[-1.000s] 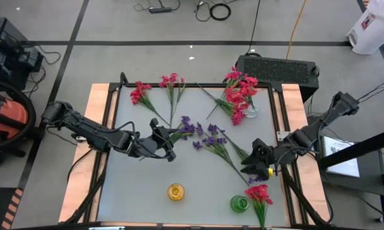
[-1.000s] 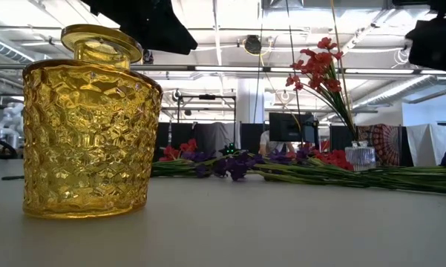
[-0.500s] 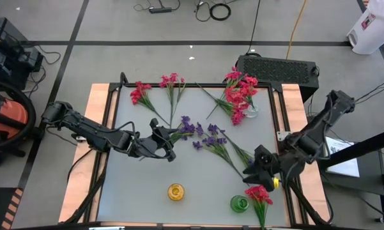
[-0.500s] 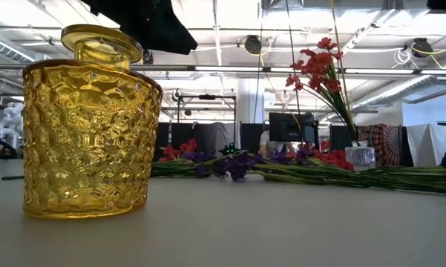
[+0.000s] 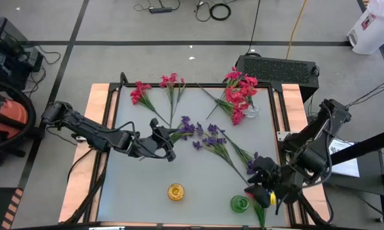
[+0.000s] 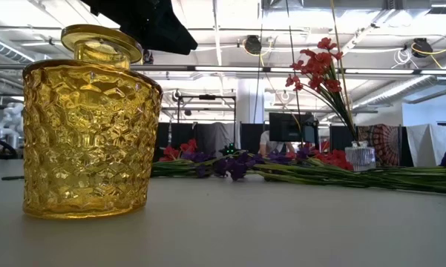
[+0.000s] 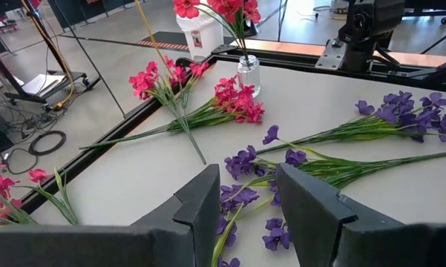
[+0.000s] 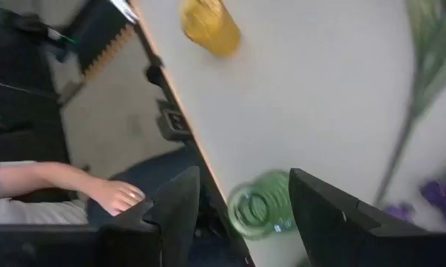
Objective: Sort flowers into vase by color
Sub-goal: Put the bottom red flower into the transparent vase
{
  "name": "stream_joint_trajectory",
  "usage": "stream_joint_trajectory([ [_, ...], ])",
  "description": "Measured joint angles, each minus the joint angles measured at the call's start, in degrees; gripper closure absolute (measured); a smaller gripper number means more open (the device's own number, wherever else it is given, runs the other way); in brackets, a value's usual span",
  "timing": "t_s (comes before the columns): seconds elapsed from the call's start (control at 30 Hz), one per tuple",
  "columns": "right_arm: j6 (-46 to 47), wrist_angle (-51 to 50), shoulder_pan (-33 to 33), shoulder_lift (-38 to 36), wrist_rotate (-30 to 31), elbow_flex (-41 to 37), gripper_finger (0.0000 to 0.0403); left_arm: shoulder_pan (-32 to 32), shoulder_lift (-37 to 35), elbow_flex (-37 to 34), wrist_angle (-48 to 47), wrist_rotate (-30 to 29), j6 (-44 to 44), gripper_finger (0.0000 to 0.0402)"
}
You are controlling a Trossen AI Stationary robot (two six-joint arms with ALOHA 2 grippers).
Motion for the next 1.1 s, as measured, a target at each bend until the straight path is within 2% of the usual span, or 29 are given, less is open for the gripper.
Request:
stream_joint_trajectory([
  [0.2, 6.3, -9.8, 0.1, 4.9, -5.0, 3.8, 0.0203, 0.0, 0.0, 0.0, 0.0, 0.0, 0.0, 0.0258],
  [0.4, 11.2, -13.9, 0.1, 7.5, -11.0, 3.9, 0.0203, 0.0, 0.0, 0.0, 0.0, 0.0, 0.0, 0.0258],
  [1.1, 34.6, -16.9, 6.1, 11.4, -11.1, 3.9, 0.0203, 0.0, 0.0, 0.0, 0.0, 0.0, 0.0, 0.0258],
])
